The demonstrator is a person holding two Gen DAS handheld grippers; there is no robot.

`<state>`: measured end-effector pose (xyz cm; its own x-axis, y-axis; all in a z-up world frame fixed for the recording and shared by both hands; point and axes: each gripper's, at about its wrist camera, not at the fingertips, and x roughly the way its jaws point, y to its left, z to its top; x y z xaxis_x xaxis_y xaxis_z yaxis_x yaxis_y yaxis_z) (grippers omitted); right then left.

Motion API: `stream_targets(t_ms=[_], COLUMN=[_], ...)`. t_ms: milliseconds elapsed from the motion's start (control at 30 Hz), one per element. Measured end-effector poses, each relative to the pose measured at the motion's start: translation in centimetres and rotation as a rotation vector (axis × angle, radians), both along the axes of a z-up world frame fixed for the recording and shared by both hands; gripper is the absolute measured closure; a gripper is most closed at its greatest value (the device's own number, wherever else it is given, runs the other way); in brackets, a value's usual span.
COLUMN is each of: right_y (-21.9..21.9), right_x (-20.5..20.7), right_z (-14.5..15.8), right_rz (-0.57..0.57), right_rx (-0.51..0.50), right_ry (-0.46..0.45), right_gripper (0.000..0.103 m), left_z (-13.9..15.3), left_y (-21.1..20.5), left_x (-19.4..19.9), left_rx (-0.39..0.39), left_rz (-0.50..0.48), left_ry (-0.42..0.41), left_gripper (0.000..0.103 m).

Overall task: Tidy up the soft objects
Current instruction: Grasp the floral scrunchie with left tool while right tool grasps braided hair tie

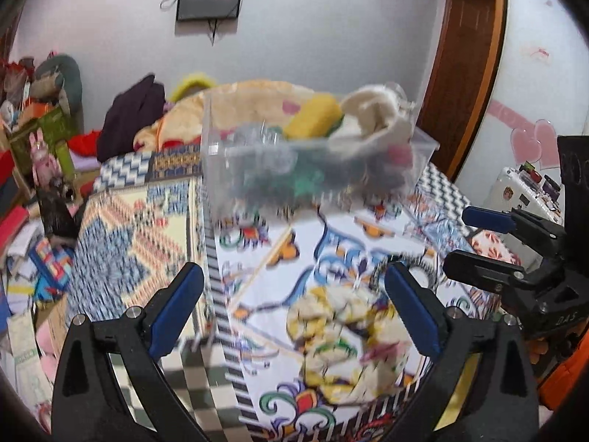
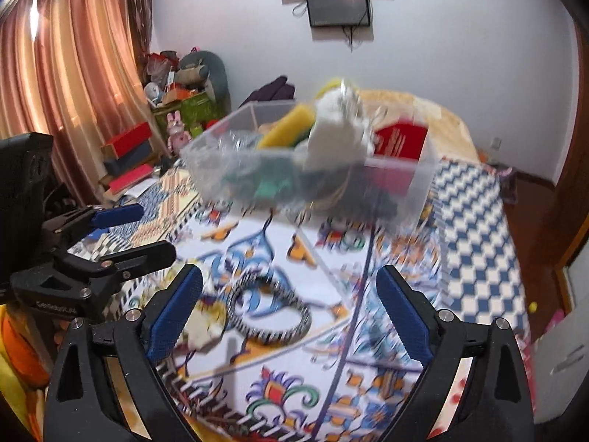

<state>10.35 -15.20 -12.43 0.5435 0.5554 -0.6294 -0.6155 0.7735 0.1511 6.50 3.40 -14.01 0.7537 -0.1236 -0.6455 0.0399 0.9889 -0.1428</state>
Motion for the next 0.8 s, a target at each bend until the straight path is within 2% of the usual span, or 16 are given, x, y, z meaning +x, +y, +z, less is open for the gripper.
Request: stream_targets(t_ms=[100, 267, 333, 467, 567, 600, 667, 800], right_y=[0.1, 1.2, 1.5, 1.6, 1.6, 1.6, 1.6, 1.6], right_x=[-0.3, -1.1, -1.1, -1.5, -1.5, -1.6, -1.6, -1.4], right_z=[-1.3, -2.8, -3.2, -3.3, -3.3, -3.3, -3.3, -3.3], right_rz=[0.016, 0.076, 0.09, 0.082, 0.077, 0.073, 0.069, 0.06], right_rx=[-0.015, -0.04, -0.039, -0.063, -0.073, -0.078, -0.083, -0.083], right_ry=[0.044, 0.066, 0.078, 0.046, 0.028, 0.02, 0.012, -0.001], right_gripper=[0.009, 0.01, 0.019, 0.034, 0.045, 0.05, 0.053, 0.072], left_z=[-1.0, -2.1, -2.4, -2.7, -2.9, -3.0, -3.0, -3.0], left_y=[0.1, -0.4, -0.6, -0.7, -0.8, -0.8, -0.8, -1.3], left_x=[-0.3, -0.8, -1.0, -1.1, -0.9, -0.9, -0.9, -1.0], left_rx=[-0.01, 0.012, 0.009, 0.008, 0.011, 0.015, 0.023, 0.026], left_rz=[0.003, -0.005, -0.011, -0.012, -0.017, -0.016, -0.014, -0.049], left_ry=[0.024, 0.049, 0.057, 0.051, 0.053, 0.051, 0.04, 0.024], left_gripper=[0.003, 0.003, 0.003, 0.004, 0.022, 0.025, 0.031, 0.057])
